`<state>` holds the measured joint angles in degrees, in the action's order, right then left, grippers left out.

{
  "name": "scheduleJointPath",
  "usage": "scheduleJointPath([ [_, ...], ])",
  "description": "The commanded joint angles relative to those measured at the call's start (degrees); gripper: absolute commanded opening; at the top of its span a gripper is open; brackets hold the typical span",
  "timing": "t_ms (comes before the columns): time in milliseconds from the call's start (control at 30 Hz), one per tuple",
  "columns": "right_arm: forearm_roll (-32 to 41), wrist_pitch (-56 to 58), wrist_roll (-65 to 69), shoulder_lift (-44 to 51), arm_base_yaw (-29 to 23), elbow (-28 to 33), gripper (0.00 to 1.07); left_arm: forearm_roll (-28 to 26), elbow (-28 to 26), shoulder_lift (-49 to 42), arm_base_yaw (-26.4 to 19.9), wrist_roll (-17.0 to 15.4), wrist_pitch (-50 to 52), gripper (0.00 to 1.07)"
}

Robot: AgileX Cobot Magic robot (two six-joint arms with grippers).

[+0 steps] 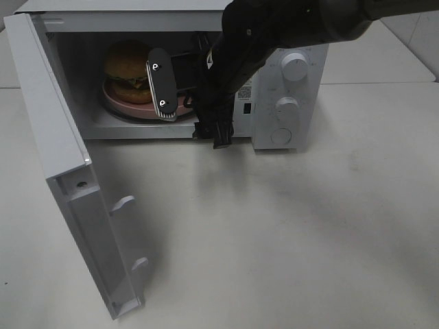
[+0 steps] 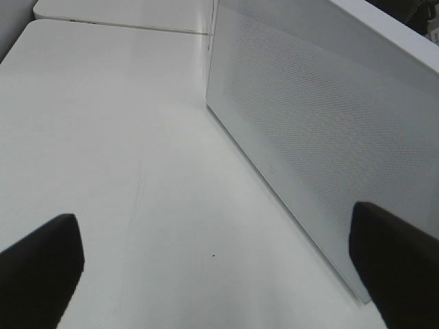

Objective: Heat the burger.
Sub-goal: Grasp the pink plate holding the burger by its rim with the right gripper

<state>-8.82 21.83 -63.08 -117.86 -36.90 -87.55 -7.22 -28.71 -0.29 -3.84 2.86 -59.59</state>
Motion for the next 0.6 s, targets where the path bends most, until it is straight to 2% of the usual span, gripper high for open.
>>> scheduleJointPath([
  [33,-0.06,1.15,-1.49,-3.72,-0.06,-4.47,0.83,-0.52,0.34,-1.15,-0.23,-0.4,0.29,0.98],
  [600,1.89,7.85,-1.26,-15.81,-0.69,-21.26,0.81,-0.52,0.34,-1.15,-0.23,-0.4,0.29,0.98],
])
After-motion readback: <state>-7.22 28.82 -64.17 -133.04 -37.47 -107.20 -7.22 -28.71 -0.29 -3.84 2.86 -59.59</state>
